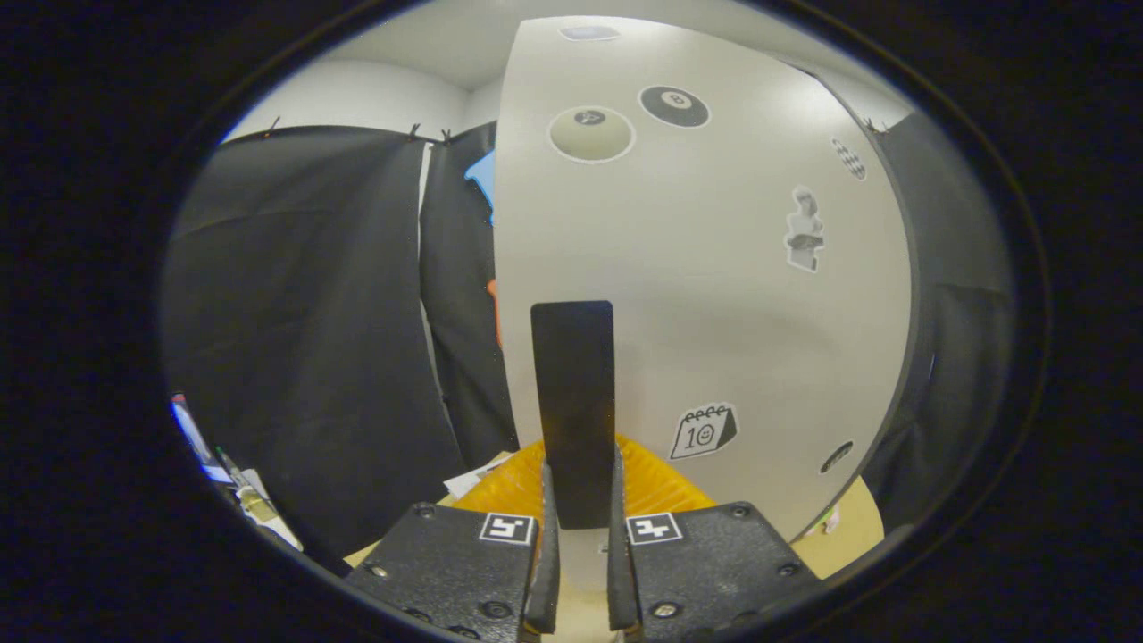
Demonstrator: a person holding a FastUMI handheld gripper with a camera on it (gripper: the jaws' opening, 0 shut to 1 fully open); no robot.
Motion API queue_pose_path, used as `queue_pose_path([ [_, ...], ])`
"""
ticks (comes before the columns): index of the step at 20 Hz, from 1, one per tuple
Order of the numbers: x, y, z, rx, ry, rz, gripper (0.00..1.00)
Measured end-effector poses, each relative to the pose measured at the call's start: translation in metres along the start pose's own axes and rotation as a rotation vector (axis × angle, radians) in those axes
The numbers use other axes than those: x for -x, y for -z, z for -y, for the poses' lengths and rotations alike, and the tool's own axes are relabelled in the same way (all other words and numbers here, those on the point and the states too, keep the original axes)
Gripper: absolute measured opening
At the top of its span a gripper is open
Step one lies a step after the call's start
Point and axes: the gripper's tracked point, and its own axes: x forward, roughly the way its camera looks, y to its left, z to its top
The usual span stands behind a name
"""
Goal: Open the shoe cabinet door, grab the shoes and put them into the shoe cabinet, then close the shoe cabinet door.
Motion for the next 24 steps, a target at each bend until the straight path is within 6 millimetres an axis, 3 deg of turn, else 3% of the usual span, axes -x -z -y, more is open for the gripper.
queue_pose_path([
  [8, 0.075, 0.012, 0.021, -0.002, -0.023, -0.007, 0.23],
  [13, 0.114, 0.02, 0.058, -0.017, -0.012, -0.003, 0.23],
  [21, 0.192, 0.028, 0.122, -0.025, 0.06, -0.001, 0.22],
  [24, 0.214, 0.03, 0.15, -0.017, 0.081, 0.011, 0.17],
])
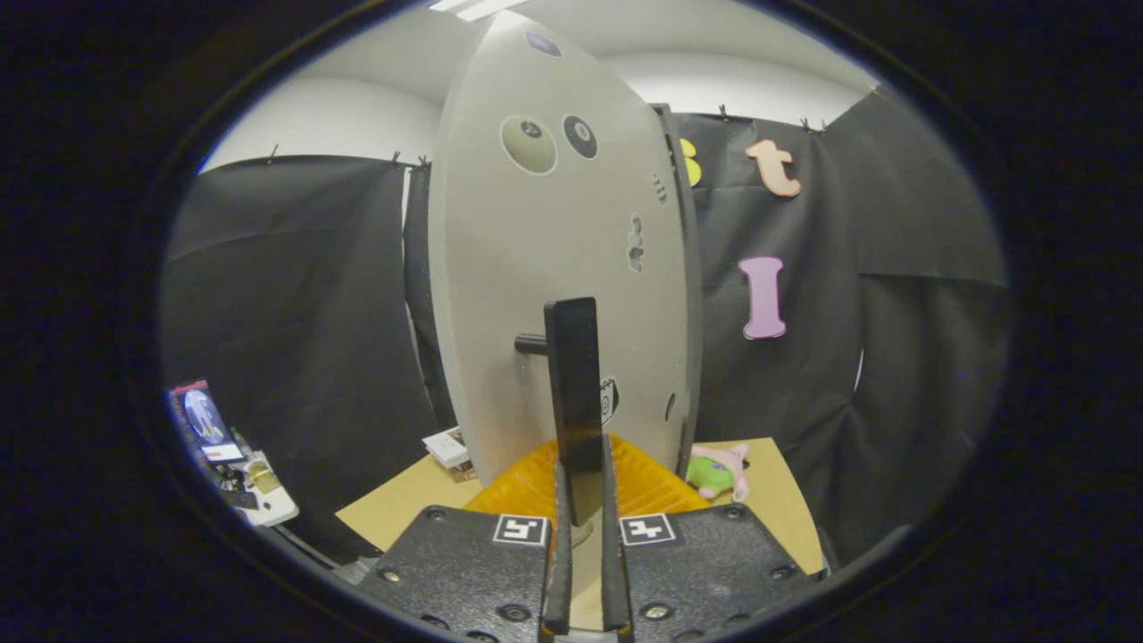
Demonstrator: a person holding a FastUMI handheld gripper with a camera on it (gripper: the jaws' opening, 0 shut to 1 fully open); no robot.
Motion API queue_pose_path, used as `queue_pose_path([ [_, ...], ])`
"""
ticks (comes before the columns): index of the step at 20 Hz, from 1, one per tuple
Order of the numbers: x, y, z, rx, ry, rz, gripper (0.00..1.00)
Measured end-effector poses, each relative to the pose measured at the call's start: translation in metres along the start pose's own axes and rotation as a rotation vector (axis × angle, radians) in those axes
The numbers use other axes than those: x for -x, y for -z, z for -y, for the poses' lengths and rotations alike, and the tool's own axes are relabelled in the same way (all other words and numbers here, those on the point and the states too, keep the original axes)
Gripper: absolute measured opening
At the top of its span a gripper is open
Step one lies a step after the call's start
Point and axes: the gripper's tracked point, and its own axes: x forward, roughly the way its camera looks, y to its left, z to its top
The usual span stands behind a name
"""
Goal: Open the shoe cabinet door, grab the shoes and put them into the shoe cabinet, then close the shoe cabinet door.
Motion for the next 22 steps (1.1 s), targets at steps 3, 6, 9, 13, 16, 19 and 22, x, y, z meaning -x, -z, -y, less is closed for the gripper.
queue_pose_path([
  [3, 0.031, 0.004, 0.035, 0.009, 0.022, 0.006, 0.11],
  [6, 0.047, 0.001, 0.081, 0.017, 0.127, 0.028, 0.07],
  [9, 0.048, 0.001, 0.111, -0.025, 0.154, 0.015, 0.04],
  [13, 0.05, -0.002, 0.139, -0.057, 0.168, 0.02, 0.04],
  [16, 0.049, 0.0, 0.134, -0.06, 0.145, 0.028, 0.04],
  [19, 0.053, 0.001, 0.138, -0.005, 0.191, 0.024, 0.04],
  [22, 0.059, 0.01, 0.142, 0.019, 0.218, 0.014, 0.07],
])
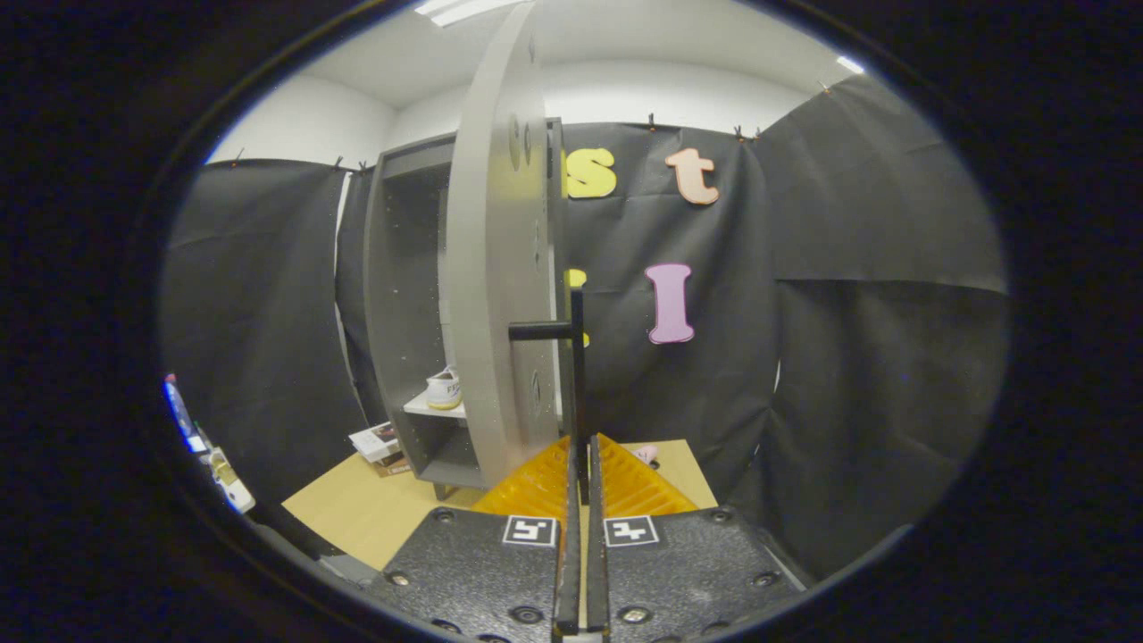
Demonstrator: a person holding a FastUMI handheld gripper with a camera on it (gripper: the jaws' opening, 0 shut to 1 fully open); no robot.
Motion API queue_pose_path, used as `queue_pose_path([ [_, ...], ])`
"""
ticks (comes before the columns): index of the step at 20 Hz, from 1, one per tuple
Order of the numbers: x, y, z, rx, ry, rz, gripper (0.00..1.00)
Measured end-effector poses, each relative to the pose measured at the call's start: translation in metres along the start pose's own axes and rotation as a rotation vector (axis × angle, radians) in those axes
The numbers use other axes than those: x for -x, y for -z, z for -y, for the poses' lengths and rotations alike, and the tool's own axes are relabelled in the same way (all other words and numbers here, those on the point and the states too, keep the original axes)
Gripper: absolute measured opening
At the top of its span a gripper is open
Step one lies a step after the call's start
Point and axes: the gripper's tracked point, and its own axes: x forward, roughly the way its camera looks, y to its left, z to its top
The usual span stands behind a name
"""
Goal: Open the shoe cabinet door, grab the shoes and put them into the shoe cabinet, then close the shoe cabinet door.
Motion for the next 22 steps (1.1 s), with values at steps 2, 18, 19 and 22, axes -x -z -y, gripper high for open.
queue_pose_path([
  [2, 0.024, 0.015, 0.008, 0.031, 0.026, -0.014, 0.35],
  [18, 0.058, 0.234, -0.151, 0.006, -0.087, -0.236, 1.0],
  [19, 0.048, 0.247, -0.167, -0.004, -0.108, -0.255, 1.0],
  [22, 0.02, 0.284, -0.21, -0.018, -0.147, -0.3, 1.0],
])
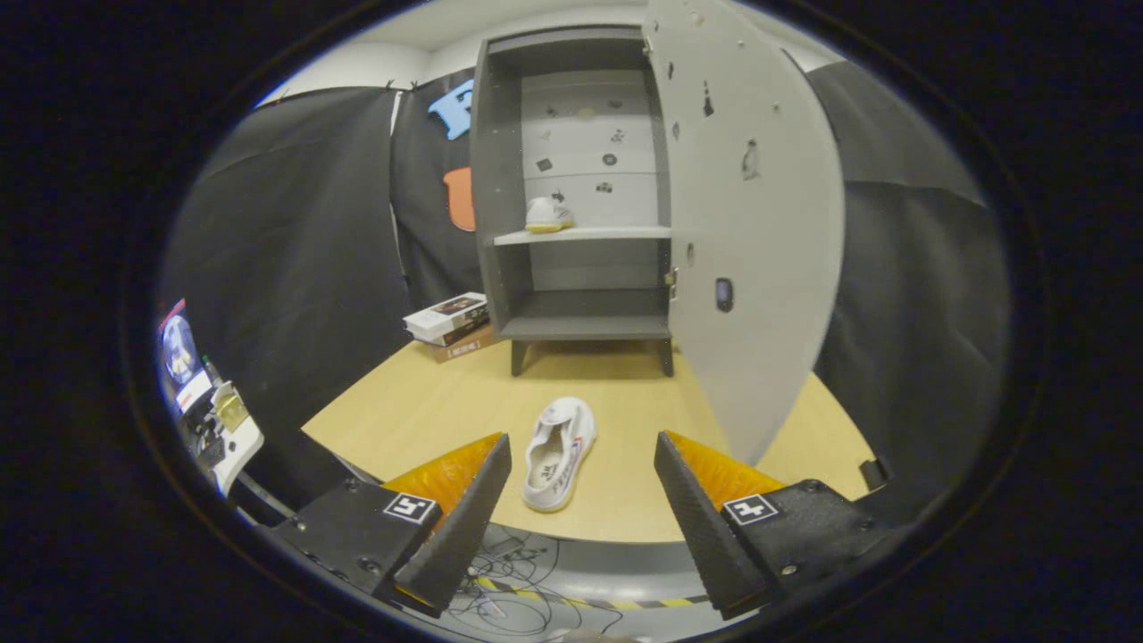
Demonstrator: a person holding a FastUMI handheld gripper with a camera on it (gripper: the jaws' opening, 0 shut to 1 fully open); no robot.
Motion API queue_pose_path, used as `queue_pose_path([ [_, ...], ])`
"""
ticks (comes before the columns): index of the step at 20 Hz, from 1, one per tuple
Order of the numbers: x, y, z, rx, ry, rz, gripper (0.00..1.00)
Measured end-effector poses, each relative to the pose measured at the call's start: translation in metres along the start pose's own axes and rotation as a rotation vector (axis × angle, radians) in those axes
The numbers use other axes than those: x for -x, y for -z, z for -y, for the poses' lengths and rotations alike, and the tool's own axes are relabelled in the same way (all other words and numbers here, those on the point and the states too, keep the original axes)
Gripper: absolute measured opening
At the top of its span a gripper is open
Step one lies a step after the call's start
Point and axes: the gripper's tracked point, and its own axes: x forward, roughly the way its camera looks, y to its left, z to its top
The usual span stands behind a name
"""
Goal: Open the shoe cabinet door, grab the shoes and put them into the shoe cabinet, then close the shoe cabinet door.
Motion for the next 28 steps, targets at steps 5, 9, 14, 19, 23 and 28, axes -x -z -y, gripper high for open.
queue_pose_path([
  [5, -0.086, 0.034, -0.043, -0.078, -0.033, -0.076, 1.0],
  [9, -0.141, 0.055, -0.054, -0.094, -0.01, -0.132, 1.0],
  [14, -0.184, 0.073, -0.052, -0.079, 0.036, -0.211, 1.0],
  [19, -0.219, 0.08, -0.055, -0.073, 0.042, -0.262, 0.99],
  [23, -0.24, 0.083, -0.054, -0.036, 0.05, -0.266, 1.0],
  [28, -0.259, 0.075, -0.051, -0.046, 0.042, -0.241, 0.99],
])
